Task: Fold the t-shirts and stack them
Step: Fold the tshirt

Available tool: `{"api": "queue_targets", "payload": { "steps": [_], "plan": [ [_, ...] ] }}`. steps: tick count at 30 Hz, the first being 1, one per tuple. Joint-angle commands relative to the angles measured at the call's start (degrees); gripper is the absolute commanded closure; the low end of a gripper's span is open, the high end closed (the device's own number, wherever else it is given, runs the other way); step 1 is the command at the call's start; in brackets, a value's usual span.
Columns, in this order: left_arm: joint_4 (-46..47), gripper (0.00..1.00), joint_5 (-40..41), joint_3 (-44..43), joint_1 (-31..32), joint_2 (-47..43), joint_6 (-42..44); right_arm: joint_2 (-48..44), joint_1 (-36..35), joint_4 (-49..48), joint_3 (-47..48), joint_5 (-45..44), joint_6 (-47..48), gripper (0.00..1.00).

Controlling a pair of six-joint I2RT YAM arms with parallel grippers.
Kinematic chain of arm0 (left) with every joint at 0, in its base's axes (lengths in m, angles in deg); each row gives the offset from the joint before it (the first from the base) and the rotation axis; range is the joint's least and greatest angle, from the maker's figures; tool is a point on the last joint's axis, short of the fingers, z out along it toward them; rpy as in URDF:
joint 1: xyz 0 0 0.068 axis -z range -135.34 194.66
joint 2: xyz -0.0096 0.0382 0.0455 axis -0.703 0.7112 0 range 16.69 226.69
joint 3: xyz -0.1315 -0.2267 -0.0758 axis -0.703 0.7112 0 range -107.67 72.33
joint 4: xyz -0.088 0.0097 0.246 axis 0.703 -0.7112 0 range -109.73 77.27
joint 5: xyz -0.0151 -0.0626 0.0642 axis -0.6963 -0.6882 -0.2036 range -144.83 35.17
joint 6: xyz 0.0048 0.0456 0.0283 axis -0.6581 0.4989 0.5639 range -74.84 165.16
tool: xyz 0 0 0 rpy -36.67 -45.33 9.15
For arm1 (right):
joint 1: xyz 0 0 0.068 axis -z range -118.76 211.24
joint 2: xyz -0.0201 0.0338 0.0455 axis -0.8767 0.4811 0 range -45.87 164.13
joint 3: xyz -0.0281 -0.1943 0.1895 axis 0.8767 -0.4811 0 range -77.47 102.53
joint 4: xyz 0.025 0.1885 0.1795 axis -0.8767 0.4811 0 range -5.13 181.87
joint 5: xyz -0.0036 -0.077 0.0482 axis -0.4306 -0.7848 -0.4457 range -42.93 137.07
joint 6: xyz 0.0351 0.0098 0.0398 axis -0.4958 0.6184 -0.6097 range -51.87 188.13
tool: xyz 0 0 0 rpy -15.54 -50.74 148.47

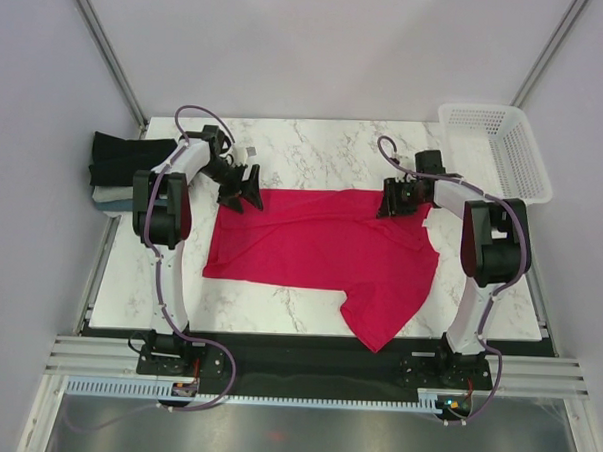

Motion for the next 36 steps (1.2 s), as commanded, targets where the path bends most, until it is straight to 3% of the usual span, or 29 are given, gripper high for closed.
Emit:
{"api": "queue_targets", "payload": {
  "steps": [1,19,24,36],
  "plan": [
    [0.64,0.13,1.56,-2.17,-0.34,-0.37,-1.48,-4.59,-0.37,0.7,-1.48,2.15,-0.2,0.59],
    [0.99,0.13,1.38,-4.37,-0.34,0.42,-2.09,-24.11,-2.13,0.44,-18.54,2.68,-6.26,0.59],
    [0.99,0.13,2.08,-4.46,-0.34,0.07,-2.01,-21.13,0.77,-1.06,-12.06,1.19,-4.77,0.59],
    [0.99,0.13,3.67,-3.58,-0.34,-0.81,-1.48,-3.29,1.48,-1.5,3.08,0.84,-2.57,0.59]
  ]
}}
